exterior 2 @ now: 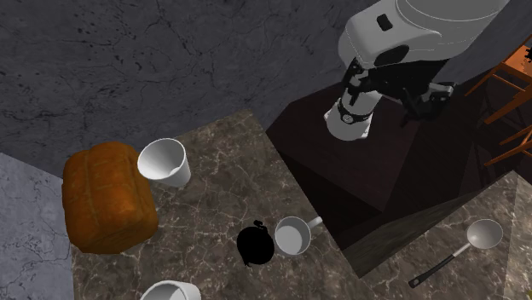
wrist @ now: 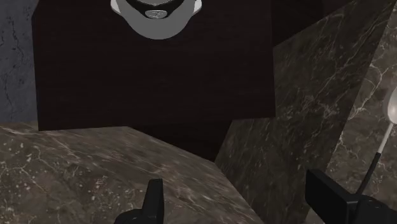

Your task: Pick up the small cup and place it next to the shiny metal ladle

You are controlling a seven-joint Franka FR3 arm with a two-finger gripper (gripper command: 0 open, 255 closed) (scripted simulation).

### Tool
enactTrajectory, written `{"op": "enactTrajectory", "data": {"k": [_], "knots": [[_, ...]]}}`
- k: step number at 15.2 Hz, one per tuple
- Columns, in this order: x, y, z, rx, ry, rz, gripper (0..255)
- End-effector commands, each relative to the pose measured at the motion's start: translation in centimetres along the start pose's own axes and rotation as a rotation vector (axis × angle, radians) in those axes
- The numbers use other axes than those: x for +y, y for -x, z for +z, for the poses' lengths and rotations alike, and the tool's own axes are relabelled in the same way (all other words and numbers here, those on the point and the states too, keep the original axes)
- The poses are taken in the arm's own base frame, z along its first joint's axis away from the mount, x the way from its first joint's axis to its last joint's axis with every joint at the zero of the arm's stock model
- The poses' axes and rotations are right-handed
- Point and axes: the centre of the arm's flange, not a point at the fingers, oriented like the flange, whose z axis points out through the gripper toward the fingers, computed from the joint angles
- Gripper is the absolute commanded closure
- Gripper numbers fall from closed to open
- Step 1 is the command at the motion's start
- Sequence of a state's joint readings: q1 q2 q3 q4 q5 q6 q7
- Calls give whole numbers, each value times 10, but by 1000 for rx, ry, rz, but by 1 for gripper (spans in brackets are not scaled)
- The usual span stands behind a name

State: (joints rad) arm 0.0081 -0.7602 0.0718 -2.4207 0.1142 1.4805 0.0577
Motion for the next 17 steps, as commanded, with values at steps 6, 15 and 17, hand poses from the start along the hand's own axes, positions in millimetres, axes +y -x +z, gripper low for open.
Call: {"op": "enactTrajectory", "data": {"k": [6,15,17], "knots": [[36,-48,17,7,35,27,0],[105,-131,43,19,98,75,0],[121,-149,48,21,112,86,0]]}}
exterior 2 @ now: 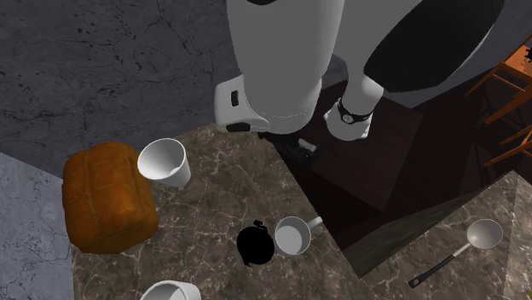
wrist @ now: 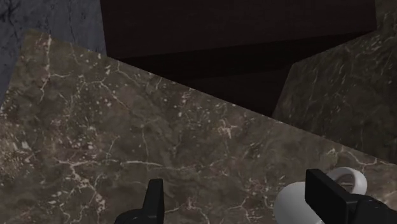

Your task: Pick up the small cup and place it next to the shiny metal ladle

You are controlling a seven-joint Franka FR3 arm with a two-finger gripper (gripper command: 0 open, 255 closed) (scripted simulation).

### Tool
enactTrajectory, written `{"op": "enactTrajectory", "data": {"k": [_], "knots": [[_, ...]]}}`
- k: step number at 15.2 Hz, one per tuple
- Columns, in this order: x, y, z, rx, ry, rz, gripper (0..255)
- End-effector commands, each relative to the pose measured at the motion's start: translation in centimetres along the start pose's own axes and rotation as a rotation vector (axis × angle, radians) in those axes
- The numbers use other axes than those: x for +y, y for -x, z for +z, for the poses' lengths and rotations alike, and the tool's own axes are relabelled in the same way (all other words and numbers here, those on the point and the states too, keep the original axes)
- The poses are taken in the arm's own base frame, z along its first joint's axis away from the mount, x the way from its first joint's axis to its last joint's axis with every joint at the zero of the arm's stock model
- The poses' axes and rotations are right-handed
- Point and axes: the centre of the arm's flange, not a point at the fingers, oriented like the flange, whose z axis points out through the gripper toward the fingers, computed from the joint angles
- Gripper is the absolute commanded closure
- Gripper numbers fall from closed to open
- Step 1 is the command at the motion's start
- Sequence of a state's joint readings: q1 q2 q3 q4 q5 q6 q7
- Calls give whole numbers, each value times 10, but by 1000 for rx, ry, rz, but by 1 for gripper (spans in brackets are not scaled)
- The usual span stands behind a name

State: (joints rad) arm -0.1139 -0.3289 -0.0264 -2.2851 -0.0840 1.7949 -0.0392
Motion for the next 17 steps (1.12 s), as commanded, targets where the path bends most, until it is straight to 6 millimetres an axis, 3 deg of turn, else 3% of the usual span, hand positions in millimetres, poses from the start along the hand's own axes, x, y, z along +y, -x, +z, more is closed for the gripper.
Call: {"op": "enactTrajectory", "data": {"k": [1,17], "knots": [[14,-19,10,3,15,10,0],[138,-167,55,25,127,96,0]]}}
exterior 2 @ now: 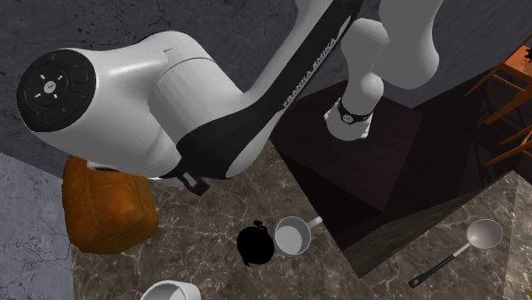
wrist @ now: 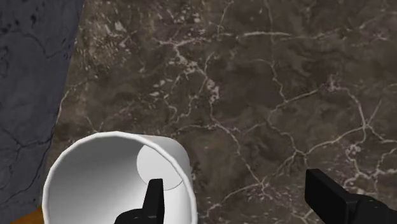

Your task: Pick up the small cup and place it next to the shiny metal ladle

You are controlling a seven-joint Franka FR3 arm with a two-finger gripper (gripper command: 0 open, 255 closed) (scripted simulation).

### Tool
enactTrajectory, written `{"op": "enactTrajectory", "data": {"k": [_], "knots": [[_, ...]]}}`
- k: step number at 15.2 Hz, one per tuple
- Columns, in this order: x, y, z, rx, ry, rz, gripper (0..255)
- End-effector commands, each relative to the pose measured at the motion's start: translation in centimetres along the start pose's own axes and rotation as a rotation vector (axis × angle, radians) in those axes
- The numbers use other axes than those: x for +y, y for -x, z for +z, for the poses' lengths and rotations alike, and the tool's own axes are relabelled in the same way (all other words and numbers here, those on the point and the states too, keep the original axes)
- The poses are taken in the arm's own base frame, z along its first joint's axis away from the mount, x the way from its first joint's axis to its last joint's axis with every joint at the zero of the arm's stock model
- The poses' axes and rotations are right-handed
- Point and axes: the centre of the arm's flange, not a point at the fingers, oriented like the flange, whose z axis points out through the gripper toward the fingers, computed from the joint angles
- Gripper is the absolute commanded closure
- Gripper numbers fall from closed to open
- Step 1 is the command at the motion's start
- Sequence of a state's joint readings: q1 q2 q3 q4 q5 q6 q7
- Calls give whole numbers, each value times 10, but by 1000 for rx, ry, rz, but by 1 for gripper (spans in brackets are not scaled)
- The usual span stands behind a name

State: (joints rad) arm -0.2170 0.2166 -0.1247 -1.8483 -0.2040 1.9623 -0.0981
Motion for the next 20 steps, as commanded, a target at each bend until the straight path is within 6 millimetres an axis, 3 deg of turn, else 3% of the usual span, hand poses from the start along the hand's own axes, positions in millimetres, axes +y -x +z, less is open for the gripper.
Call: {"op": "enactTrajectory", "data": {"k": [1,2,10,18,19,20], "knots": [[15,-20,7,3,15,11,0],[22,-29,10,4,22,16,0],[23,-29,50,4,22,16,0],[23,-29,50,4,22,16,0],[23,-29,50,4,22,16,255],[23,-29,50,4,22,16,255]]}}
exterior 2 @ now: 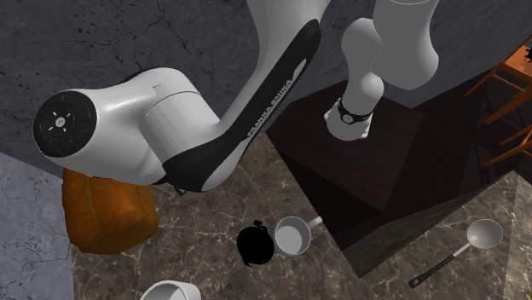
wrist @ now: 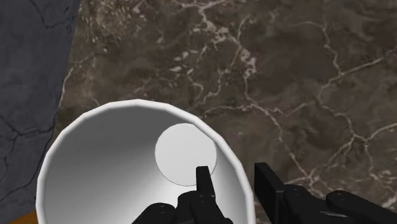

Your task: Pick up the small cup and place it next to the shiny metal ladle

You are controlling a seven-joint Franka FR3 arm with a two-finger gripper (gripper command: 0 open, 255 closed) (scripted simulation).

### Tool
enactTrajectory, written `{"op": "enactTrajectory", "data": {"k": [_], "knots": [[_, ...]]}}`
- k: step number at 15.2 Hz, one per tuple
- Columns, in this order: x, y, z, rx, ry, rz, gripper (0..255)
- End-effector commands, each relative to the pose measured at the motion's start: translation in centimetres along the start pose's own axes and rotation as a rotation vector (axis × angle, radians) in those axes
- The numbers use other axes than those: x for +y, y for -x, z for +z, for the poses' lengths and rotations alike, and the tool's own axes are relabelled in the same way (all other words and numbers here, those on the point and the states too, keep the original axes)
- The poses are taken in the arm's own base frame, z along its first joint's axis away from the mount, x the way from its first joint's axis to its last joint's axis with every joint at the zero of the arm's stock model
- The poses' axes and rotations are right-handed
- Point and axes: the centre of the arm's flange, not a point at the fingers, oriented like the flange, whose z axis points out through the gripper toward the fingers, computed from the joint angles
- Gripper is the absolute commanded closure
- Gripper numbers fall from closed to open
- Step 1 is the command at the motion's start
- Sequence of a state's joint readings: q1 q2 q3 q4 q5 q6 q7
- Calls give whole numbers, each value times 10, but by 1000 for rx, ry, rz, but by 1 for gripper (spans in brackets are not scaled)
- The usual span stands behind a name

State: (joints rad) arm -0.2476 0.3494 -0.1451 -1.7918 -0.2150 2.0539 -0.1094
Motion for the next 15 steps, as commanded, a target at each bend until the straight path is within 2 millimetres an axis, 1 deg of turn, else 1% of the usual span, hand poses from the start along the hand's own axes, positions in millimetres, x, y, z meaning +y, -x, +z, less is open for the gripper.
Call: {"op": "enactTrajectory", "data": {"k": [1,8,15], "knots": [[0,0,0,0,0,0,255],[0,0,0,0,0,0,255],[8,5,-36,0,0,0,255]]}}
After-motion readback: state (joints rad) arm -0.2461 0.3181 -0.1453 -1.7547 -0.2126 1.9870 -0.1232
